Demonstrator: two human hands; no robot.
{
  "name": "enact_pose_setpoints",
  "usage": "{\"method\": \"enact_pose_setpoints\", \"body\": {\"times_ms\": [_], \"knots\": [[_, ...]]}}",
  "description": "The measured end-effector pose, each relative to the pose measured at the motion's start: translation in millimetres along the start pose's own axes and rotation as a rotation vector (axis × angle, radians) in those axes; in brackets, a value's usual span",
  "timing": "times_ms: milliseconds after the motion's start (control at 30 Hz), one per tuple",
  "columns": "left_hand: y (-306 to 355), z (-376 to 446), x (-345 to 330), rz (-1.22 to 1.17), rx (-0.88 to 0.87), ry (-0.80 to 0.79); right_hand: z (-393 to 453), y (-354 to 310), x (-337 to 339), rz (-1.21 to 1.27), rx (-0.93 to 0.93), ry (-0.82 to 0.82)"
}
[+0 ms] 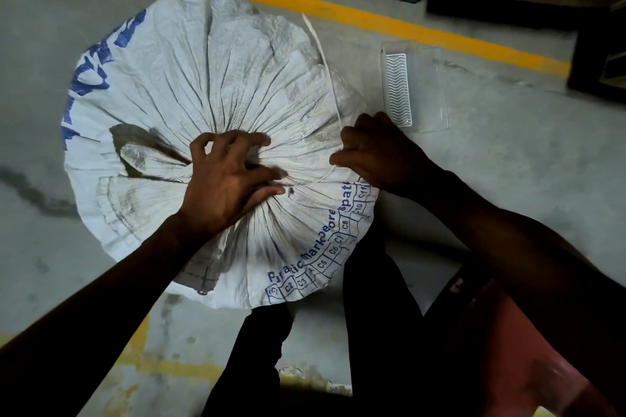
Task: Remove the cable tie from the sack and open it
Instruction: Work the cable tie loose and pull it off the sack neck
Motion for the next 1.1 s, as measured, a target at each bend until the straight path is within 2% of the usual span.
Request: {"method": "enact_pose_setpoints", "body": {"times_ms": [67,133,333,500,633,767,967,1100], "knots": [[-5,-2,-3,0.016,-0.040,-0.039,0,-4,3,0.075,-0.011,0.048],[-8,-3,-3,0.033,-0.068,-0.036,-3,-10,6,0.179,-0.103,0.089],[6,15,18,-0.081,-0.103,0.124,0,-17,10,0.444,-0.454,0.211],[13,52,38,-0.206,-0.188,0.223,-14,-2,25,0.943,-0.781,0.402],[29,101,38,-0.236,-0.271,0.195,-33,29,46,0.932,-0.897,0.553],[42,174,25,-0.240,-0.256,0.121,-47,74,50,0.909,-0.935,0.672],[69,290,-20,-0.157,-0.261,-0.066,-70,167,33,0.935,-0.963,0.799],[92,350,-57,-0.105,-0.260,-0.135,-88,222,10,0.936,-1.023,0.835]]}}
Point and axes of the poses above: each hand's wrist, its own z-axis towards the middle knuckle, its own x-axis out of the back of the hand, y = z × x, the point moved 5 cm from there along z, towards the middle knuckle, and after that the axes turned 3 degrees about -x, right-handed, at the moved point
